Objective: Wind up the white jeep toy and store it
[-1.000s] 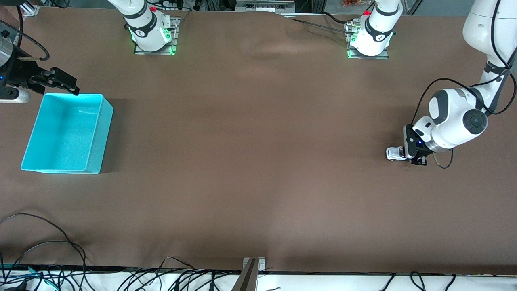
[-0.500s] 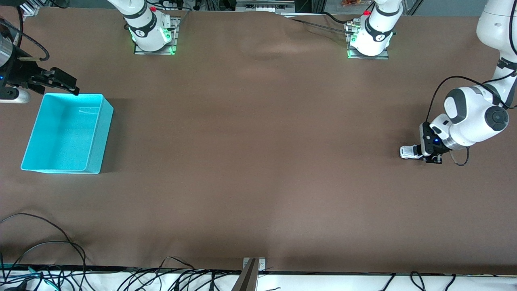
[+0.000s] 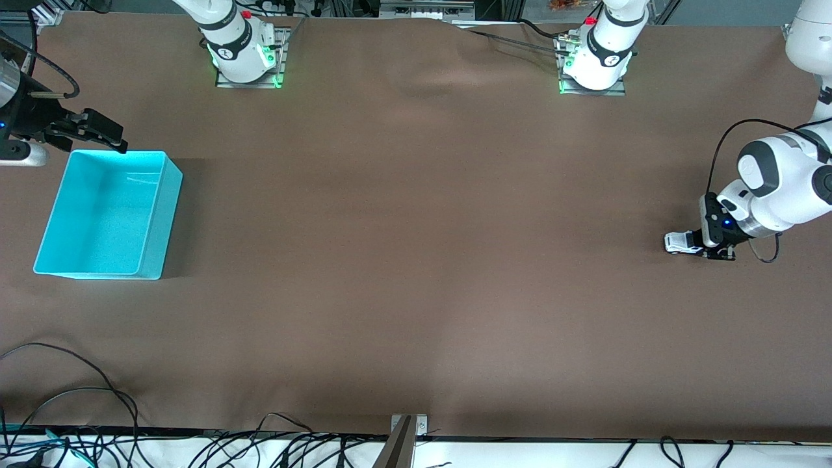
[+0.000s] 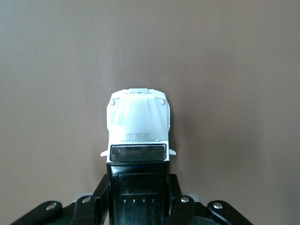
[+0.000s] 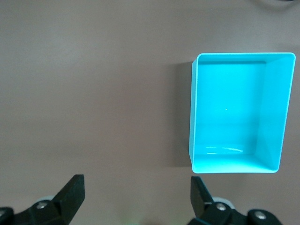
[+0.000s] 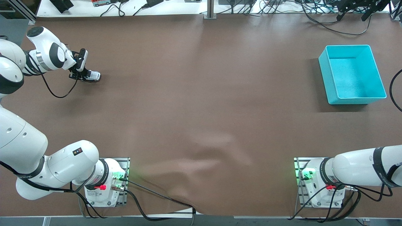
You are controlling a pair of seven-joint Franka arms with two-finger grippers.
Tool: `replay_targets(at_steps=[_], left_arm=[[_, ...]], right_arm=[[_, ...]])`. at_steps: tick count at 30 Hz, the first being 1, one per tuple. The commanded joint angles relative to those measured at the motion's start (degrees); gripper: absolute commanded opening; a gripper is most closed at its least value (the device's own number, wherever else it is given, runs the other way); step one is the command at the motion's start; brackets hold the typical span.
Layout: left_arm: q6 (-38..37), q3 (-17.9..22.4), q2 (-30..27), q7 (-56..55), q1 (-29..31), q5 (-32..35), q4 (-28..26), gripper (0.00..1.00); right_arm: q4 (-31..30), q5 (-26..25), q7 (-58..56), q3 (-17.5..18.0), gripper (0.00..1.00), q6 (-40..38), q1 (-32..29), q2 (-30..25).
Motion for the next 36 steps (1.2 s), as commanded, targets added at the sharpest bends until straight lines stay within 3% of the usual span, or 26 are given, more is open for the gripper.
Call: replay_targets(at_steps=[1, 32, 34, 36], left_arm=[[-0.11, -0.22, 3.97, 3.09, 2.81, 1.68, 0.78, 0.17], [-0.20, -0.13, 4.94, 7.04, 6.68, 1.68, 2.27, 0.18], [-0.20, -0.13, 4.94, 7.04, 6.60, 1.59, 2.27, 0.22], [-0.20, -0.22, 4.94, 7.04, 6.60, 1.59, 2.27, 0.32]], right_arm=[[1.19, 0.35, -0.70, -0.11, 1.00, -0.11, -0.02, 0.46], [1.19, 0.35, -0.70, -0.11, 1.00, 0.07, -0.02, 0.46], [1.19, 0.35, -0.70, -0.11, 1.00, 0.07, -0.02, 0.46], [1.19, 0.35, -0.70, -0.11, 1.00, 0.07, -0.02, 0.46]])
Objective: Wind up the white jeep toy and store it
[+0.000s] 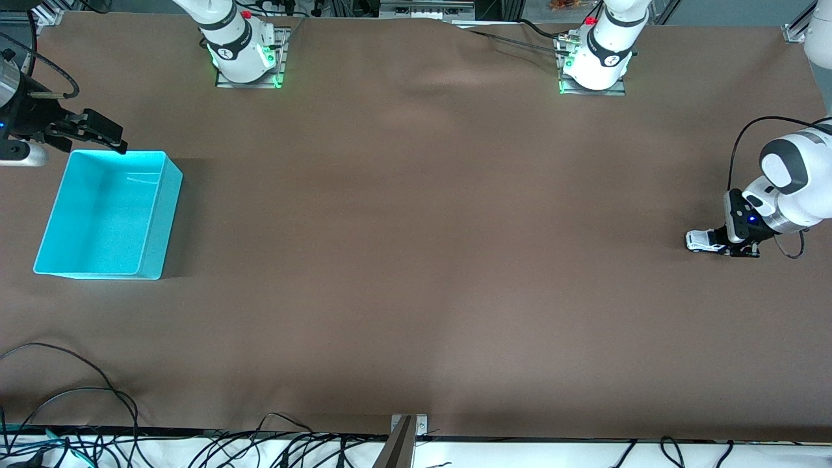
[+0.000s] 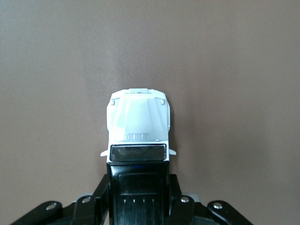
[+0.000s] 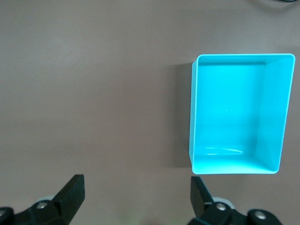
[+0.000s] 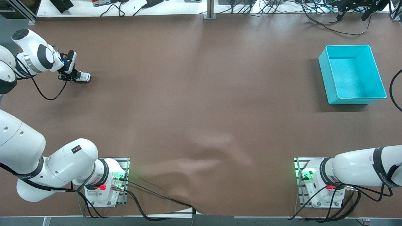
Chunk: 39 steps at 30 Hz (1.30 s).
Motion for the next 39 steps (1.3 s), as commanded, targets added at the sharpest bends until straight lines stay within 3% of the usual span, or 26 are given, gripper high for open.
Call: replay_targets(at_steps=[1, 3, 16, 28, 39], left_arm=[[-0.21, 0.13, 3.24, 1.63, 1.57, 1.50, -0.24, 0.45], [-0.21, 0.13, 3.24, 1.37, 1.57, 0.97, -0.16, 1.00], [-5.03, -2.24, -0.45, -2.06, 1.22, 0.80, 0.46, 1.00], [-14.70, -5.23, -1.68, -5.12, 1.31, 0.80, 5.38, 1.00], [-30.60, -9.36, -1.69, -19.27, 1.40, 1.15, 13.11, 1.00]], right_arm=[[1.19, 0.35, -0.70, -0.11, 1.00, -0.17, -0.02, 0.46], [1.19, 0.35, -0.70, -0.11, 1.00, -0.17, -0.02, 0.46], [1.19, 0.35, -0.70, -0.11, 1.00, -0.17, -0.02, 0.46], [1.19, 0.35, -0.70, -0.11, 1.00, -0.17, -0.02, 0.46], [1.19, 0.35, -0.70, -0.11, 1.00, -0.17, -0.02, 0.46]])
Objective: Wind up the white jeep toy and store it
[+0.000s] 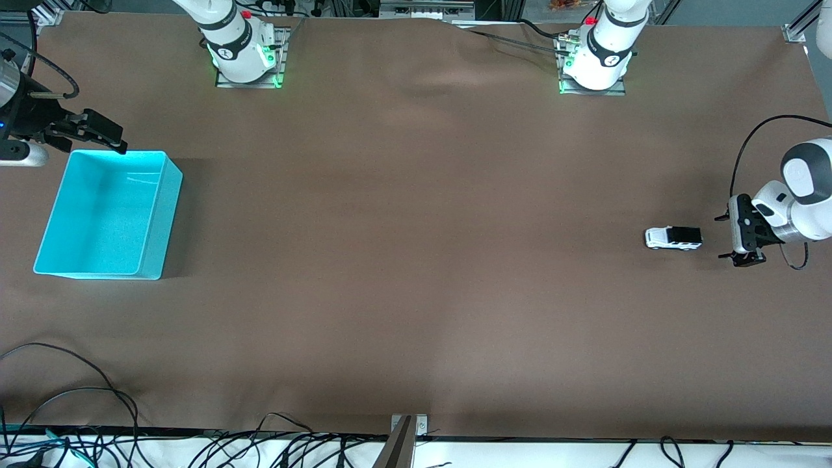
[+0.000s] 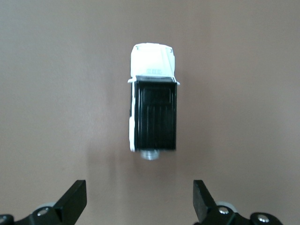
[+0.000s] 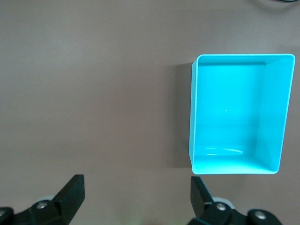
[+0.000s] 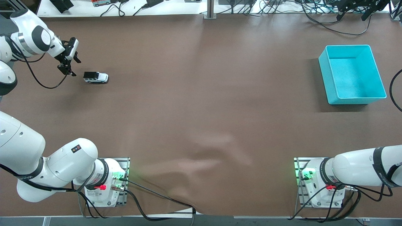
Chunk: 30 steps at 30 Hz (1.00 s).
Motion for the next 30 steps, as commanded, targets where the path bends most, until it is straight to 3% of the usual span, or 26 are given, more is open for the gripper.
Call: replay_targets(at_steps=[1, 8, 17, 30], left_arm=[[-7.91, -2.51, -0.58, -8.46, 0.47, 1.41, 3.50, 1.00], [-13.18, -5.06, -0.67, -12.50, 0.03, 1.76, 7.55, 1.00], [-16.78, -9.89, -5.50, -22.26, -0.58, 1.77, 7.73, 1.00], [-25.84, -10.25, -15.61, -39.13, -9.81, 1.42, 7.64, 1.00]], right_arm=[[1.19, 0.35, -0.70, -0.11, 1.00, -0.22, -0.02, 0.45], [1.19, 0.35, -0.70, -0.11, 1.00, -0.22, -0.02, 0.45], [1.19, 0.35, -0.70, -0.11, 1.00, -0.22, -0.02, 0.45], [1.19, 0.35, -0.70, -0.11, 1.00, -0.22, -0.02, 0.45]])
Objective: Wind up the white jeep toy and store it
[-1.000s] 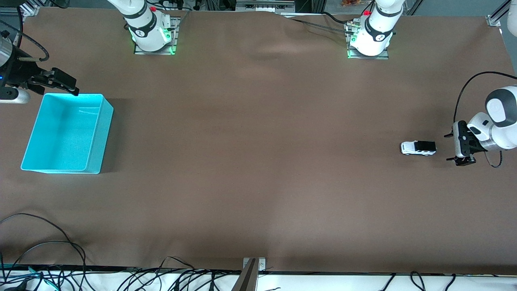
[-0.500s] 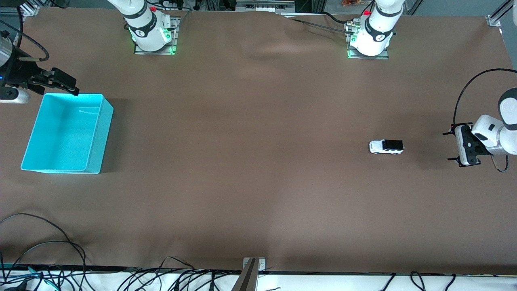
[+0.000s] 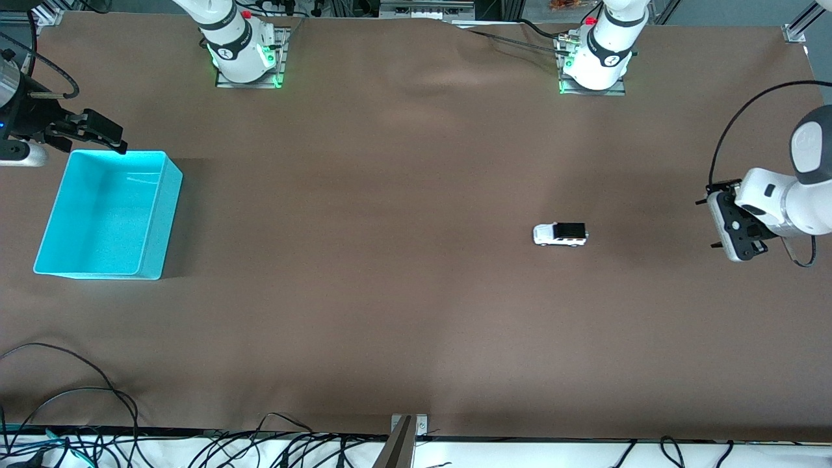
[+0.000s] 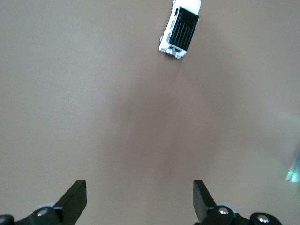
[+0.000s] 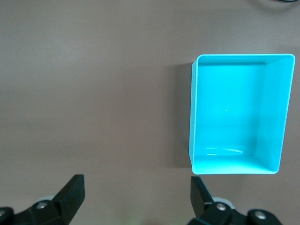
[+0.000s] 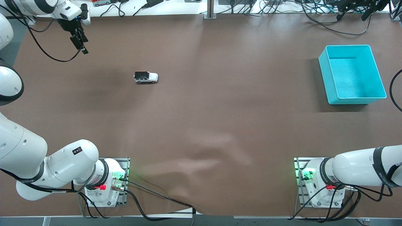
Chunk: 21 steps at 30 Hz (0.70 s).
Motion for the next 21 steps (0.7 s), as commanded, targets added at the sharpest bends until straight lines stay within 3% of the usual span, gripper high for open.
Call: replay_targets(at_steps=[1, 7, 15, 21], left_arm=[[-3.47, 0.38, -5.40, -7.24, -3.84, 1.23, -0.66, 1.00], [-6.72, -0.06, -6.82, -13.22, -5.60, 0.79, 0.30, 1.00], [-12.70, -4.18, -6.64, -22.18, -6.04, 0.79, 5.49, 1.00], [-14.64, -6.30, -8.22, -27.02, -6.04, 0.62, 5.67, 1.00]], right_arm=[[1.19, 0.35, -0.70, -0.11, 1.00, -0.22, -0.02, 0.45], [1.19, 0.35, -0.70, -0.11, 1.00, -0.22, -0.02, 0.45], [1.19, 0.35, -0.70, -0.11, 1.00, -0.31, -0.02, 0.45], [1.19, 0.35, -0.70, -0.19, 1.00, -0.40, -0.02, 0.45]])
